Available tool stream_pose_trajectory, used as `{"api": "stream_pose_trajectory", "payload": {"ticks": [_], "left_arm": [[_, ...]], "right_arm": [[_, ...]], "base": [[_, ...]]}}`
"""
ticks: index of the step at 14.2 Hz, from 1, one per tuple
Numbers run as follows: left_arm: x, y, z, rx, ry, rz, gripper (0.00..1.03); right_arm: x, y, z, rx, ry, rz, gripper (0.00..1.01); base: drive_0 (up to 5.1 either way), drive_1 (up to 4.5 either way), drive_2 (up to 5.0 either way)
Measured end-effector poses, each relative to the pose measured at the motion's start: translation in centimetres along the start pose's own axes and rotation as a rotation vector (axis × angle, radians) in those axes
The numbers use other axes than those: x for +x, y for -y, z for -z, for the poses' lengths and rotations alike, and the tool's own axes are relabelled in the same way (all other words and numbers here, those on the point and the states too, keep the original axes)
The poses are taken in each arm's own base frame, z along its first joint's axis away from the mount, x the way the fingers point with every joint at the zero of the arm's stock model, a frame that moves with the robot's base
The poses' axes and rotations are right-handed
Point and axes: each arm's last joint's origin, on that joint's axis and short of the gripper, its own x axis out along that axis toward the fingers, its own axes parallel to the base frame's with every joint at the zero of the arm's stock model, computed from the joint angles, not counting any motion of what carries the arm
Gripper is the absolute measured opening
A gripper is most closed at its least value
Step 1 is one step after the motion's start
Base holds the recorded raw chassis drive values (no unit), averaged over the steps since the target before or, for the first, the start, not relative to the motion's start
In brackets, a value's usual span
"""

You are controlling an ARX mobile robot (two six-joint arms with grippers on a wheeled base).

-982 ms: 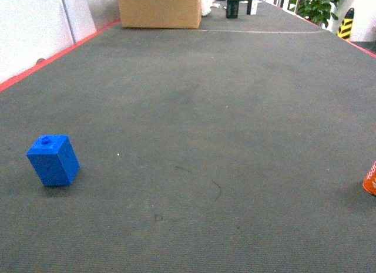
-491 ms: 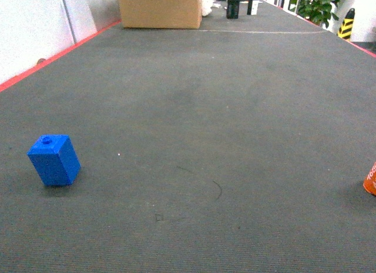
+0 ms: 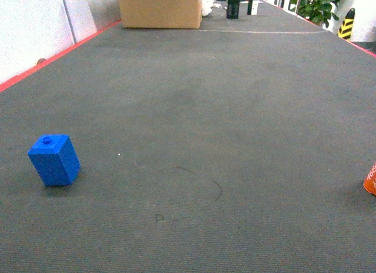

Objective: Sort blue parts and orange caps into right shelf containers

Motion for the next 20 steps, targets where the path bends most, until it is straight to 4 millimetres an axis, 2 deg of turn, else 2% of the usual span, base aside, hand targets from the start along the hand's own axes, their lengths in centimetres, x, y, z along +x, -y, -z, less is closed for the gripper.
{"api": "stream_pose_trajectory", "payload": {"ticks": [20], "left_arm": [[0.00,0.00,0.00,0.000,0.000,0.000,0.98]], "right_arm": [[0.00,0.00,0.01,0.000,0.000,0.000,0.98]], "base": [[0.0,0.00,0.0]]}}
